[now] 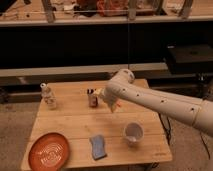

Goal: Knock the eraser over

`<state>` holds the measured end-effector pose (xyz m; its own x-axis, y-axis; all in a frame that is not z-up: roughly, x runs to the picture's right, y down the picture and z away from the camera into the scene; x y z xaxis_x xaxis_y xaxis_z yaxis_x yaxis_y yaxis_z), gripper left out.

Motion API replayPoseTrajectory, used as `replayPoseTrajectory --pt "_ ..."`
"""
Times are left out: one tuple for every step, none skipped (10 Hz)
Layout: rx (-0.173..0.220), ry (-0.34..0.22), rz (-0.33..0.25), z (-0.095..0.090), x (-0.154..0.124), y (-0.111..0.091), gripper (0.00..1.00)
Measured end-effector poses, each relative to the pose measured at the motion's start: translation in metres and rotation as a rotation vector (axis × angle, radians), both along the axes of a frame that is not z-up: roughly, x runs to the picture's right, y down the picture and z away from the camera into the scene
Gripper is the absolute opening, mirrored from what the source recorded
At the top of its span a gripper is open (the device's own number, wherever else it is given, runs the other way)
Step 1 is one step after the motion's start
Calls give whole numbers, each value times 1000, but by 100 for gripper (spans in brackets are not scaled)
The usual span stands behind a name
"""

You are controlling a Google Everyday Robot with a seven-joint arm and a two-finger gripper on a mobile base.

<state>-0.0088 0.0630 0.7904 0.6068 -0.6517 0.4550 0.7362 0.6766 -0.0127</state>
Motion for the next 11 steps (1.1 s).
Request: replayPoseTrajectory --pt "3 -2 1 1 -1 -1 80" --pt "6 -6 1 2 -4 -2 80" --pt "9 -10 -1 3 -7 -2 80" --pt "12 -11 0 4 -8 -3 80" --pt "15 -12 2 5 -8 -5 80" --pt "16 -13 4 6 -7 -5 80" --pt "20 -15 5 7 -9 -7 80" --pt "23 -18 5 8 -11 -8 80" --pt "25 -22 4 9 -13 -9 80" --pt "27 -24 3 9 -15 -9 80" --pt "29 -25 4 10 -15 -10 80"
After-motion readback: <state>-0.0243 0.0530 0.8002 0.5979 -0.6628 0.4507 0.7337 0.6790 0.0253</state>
